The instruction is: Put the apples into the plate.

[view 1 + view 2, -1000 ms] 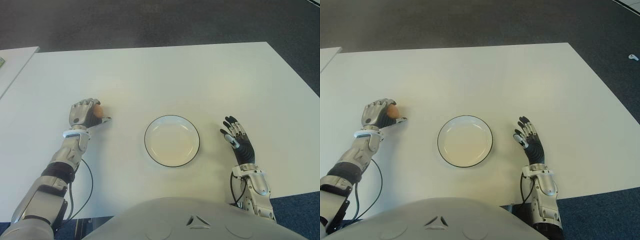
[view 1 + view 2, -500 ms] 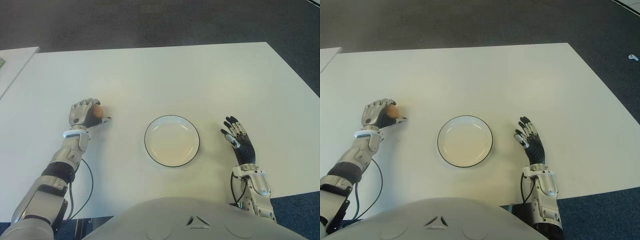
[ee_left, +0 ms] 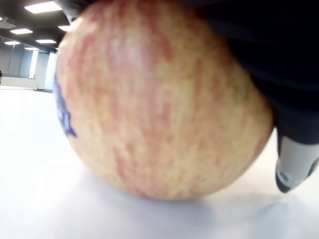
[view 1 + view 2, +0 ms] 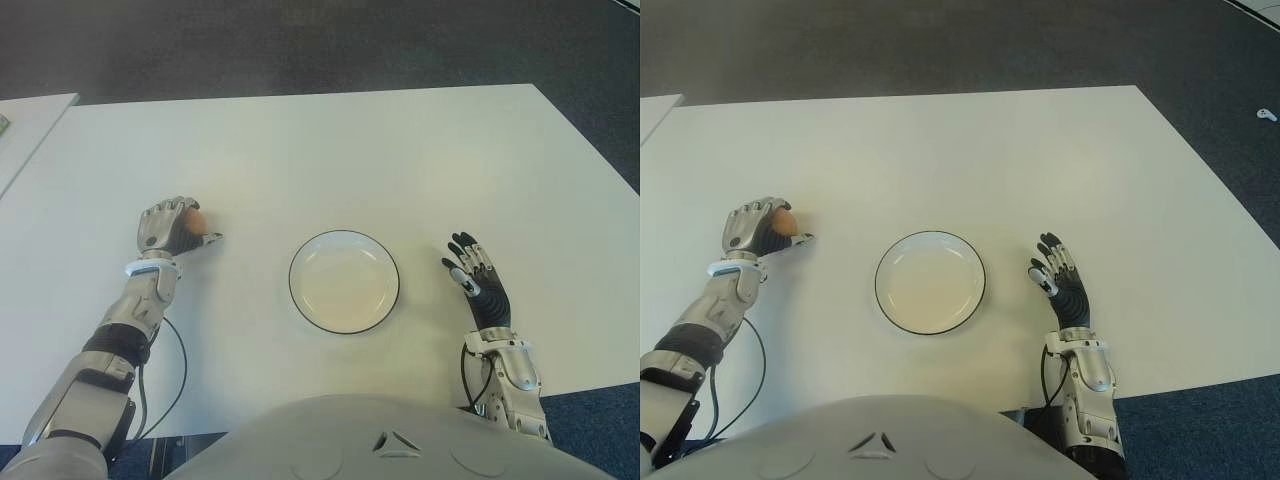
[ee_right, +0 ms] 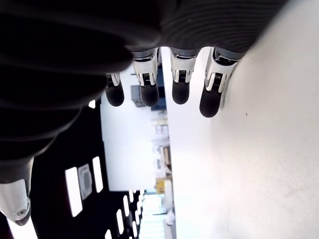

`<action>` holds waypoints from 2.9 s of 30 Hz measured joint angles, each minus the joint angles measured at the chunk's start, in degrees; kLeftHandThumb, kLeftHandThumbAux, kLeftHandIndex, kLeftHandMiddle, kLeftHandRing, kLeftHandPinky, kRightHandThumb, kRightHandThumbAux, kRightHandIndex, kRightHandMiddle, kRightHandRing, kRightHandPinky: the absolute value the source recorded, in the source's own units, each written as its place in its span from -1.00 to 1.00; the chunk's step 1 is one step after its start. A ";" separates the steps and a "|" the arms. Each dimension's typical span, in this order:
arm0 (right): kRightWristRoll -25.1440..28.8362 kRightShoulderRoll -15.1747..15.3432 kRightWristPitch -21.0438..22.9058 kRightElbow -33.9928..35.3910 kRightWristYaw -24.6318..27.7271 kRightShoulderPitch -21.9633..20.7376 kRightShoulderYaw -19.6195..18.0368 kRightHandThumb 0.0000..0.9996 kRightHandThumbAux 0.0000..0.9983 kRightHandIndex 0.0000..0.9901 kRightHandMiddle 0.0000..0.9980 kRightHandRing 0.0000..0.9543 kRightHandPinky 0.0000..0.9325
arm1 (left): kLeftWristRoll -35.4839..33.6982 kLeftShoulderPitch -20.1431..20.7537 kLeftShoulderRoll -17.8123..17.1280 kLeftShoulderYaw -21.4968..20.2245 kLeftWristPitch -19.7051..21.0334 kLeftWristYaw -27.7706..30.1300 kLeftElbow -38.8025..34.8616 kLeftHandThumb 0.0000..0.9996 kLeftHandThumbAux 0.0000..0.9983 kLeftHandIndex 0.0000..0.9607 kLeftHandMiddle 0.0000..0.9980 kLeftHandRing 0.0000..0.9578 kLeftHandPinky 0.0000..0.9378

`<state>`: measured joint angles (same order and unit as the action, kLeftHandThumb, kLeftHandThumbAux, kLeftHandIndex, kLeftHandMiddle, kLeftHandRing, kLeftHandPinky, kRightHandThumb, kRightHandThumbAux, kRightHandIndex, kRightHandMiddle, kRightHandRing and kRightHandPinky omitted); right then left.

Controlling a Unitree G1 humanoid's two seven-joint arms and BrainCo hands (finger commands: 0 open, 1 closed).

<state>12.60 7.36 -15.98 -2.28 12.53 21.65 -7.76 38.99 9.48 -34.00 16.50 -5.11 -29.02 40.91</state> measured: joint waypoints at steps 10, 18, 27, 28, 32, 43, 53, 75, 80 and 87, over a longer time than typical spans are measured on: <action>-1.06 -0.20 -0.34 -0.56 -0.46 -0.72 0.02 -0.46 0.15 -1.00 -1.00 -1.00 -1.00 | -0.83 -1.42 -1.26 -0.61 1.14 0.99 -3.43 0.90 0.30 -0.16 -0.02 0.05 0.39; -1.09 -0.18 -0.89 -1.10 -0.52 -2.14 -0.04 -0.51 0.10 -1.00 -1.00 -1.00 -1.00 | -1.53 -10.54 -5.44 -4.79 7.21 11.77 -23.22 0.90 0.30 -0.16 -0.01 0.05 0.43; -1.83 -0.70 -1.91 -2.54 -1.03 -3.15 0.27 -0.54 0.03 -1.00 -1.00 -1.00 -1.00 | -1.83 -18.19 -8.24 -11.21 13.79 23.56 -42.31 0.89 0.31 -0.18 -0.01 0.08 0.58; -1.99 -0.71 -1.92 -2.65 -1.14 -3.23 0.29 -0.54 0.03 -1.00 -1.00 -1.00 -1.00 | -1.82 -18.51 -8.41 -11.94 14.25 24.44 -44.31 0.89 0.31 -0.18 -0.01 0.08 0.59; -2.46 -0.76 -2.31 -3.36 -1.53 -3.62 0.35 -0.55 0.00 -1.00 -1.00 -1.00 -1.00 | -1.78 -19.39 -8.82 -14.92 15.74 27.71 -52.83 0.90 0.31 -0.20 0.00 0.09 0.65; -5.02 -0.96 -5.43 -8.48 -1.87 -6.37 1.48 -0.58 -0.06 -1.00 -1.00 -1.00 -1.00 | 0.29 -16.92 -10.27 -20.07 17.04 38.68 -73.77 0.73 0.33 -0.15 0.07 0.77 0.79; -5.68 -1.49 -6.09 -9.95 -2.52 -7.72 1.71 -0.59 -0.05 -1.00 -1.00 -1.00 -1.00 | 5.28 -13.96 -10.30 -20.20 16.06 42.88 -75.94 0.72 0.32 -0.13 0.08 0.84 0.79; -5.88 -1.91 -5.38 -10.58 -3.69 -8.76 2.01 -0.55 -0.08 -1.00 -1.00 -1.00 -0.98 | 11.47 -11.29 -5.86 -17.16 10.62 45.29 -78.21 0.72 0.32 -0.14 0.08 0.78 0.75; -6.03 -1.95 -5.15 -10.33 -3.98 -8.69 2.21 -0.55 -0.13 -1.00 -1.00 -1.00 -0.96 | 14.37 -8.92 -1.34 -12.23 11.46 47.14 -78.21 0.71 0.33 -0.15 0.08 0.75 0.69; -6.06 -2.24 -4.78 -9.75 -4.23 -8.57 2.54 -0.55 -0.16 -1.00 -1.00 -1.00 -0.97 | 16.43 -5.66 5.52 -4.69 12.05 50.66 -76.87 0.71 0.33 -0.16 0.07 0.74 0.64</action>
<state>6.54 5.12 -20.77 -12.04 8.30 13.08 -5.22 55.43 3.82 -28.49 11.82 6.94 21.65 -35.95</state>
